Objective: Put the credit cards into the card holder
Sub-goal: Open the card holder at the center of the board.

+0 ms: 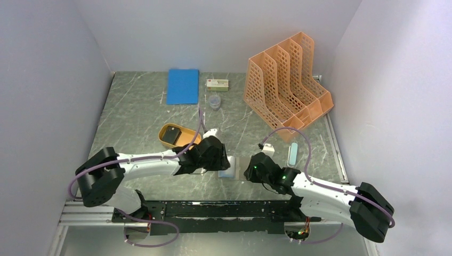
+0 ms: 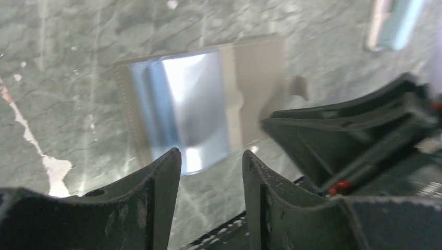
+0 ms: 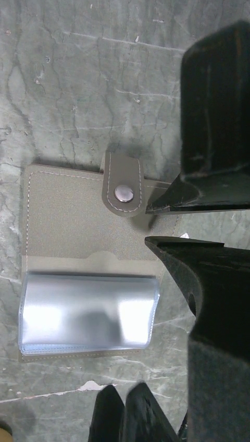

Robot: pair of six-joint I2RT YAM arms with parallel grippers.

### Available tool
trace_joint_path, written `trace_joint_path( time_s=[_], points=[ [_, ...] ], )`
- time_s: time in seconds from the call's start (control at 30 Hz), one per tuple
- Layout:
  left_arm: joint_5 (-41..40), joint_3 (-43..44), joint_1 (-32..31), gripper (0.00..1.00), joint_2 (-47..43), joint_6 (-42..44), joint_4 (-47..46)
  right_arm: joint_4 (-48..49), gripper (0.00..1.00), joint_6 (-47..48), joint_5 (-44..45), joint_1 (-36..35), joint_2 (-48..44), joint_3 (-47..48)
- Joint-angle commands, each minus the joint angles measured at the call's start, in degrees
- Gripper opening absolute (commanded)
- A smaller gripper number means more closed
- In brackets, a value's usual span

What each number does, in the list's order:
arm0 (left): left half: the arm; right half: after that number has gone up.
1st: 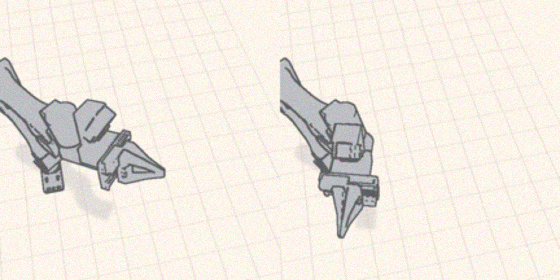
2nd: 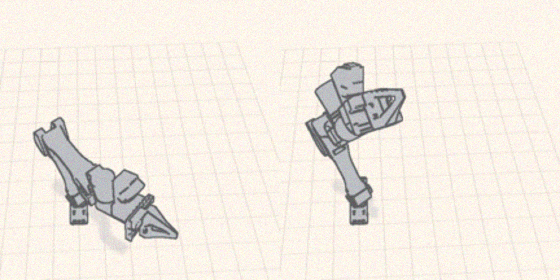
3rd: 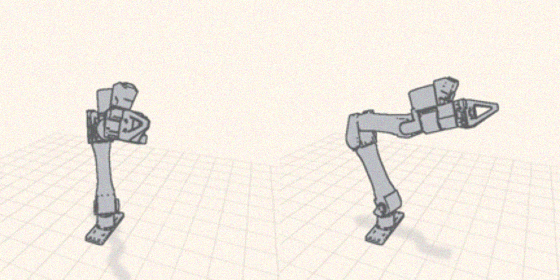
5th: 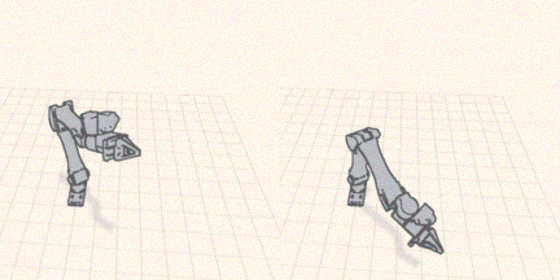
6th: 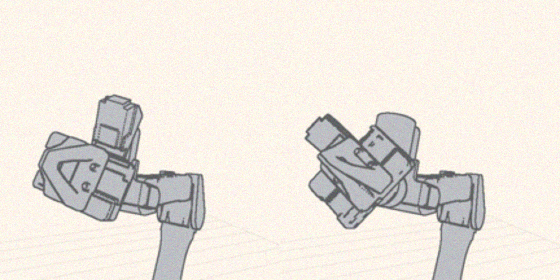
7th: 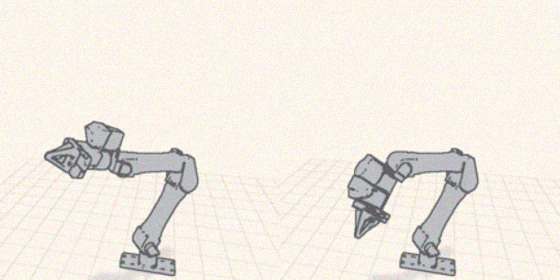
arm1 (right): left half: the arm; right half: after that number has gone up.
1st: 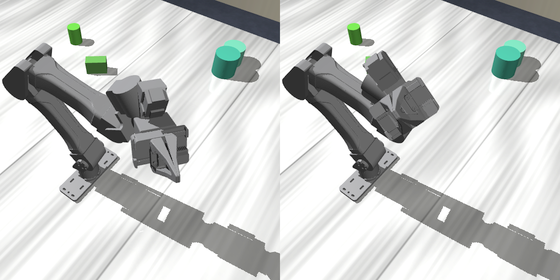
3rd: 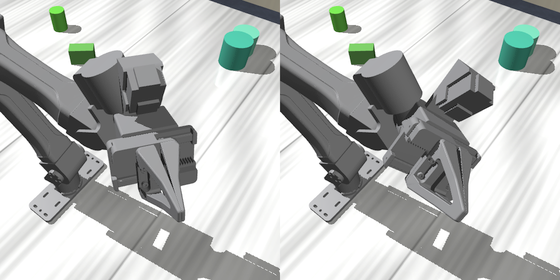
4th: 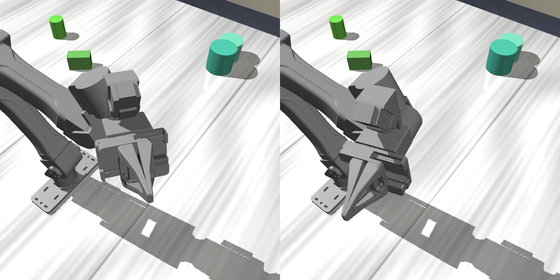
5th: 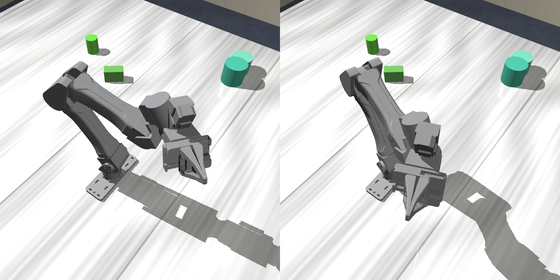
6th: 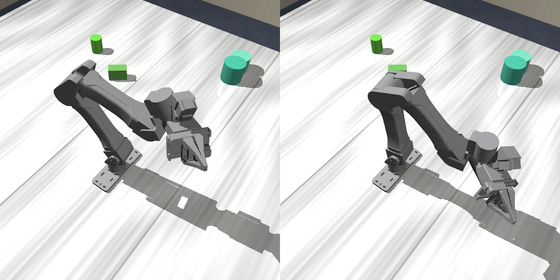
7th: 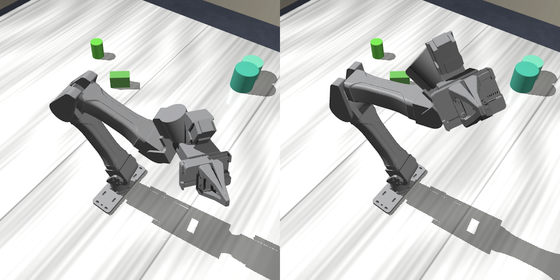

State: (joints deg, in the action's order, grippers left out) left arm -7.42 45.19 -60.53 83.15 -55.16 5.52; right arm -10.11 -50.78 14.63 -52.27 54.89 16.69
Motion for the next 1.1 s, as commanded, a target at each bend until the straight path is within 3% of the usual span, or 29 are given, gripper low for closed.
trace_joint_path(
  time_s=[0.0, 0.27, 0.67, 1.07],
  points=[
    [-2.5, 0.0, 0.0, 0.52, 2.2, 2.5, 0.4, 0.1, 0.26, -0.9, 0.4, 0.4, 0.0, -1.3],
    [-2.7, 0.2, 0.2, 0.52, 4.9, 2.9, 0.2, -0.3, 0.27, -1.1, 0.2, 0.5, -0.4, -1.4],
    [3.7, 0.9, 0.2, 0.49, 9.7, 3.8, -4.0, -0.3, 0.27, -0.8, -0.3, 0.5, -0.8, -1.5],
    [10.2, -1.2, 0.2, 0.39, 10.2, 3.5, -13.8, 1.6, 0.31, -0.7, -1.8, 0.5, -1.8, -1.9]
  ],
)
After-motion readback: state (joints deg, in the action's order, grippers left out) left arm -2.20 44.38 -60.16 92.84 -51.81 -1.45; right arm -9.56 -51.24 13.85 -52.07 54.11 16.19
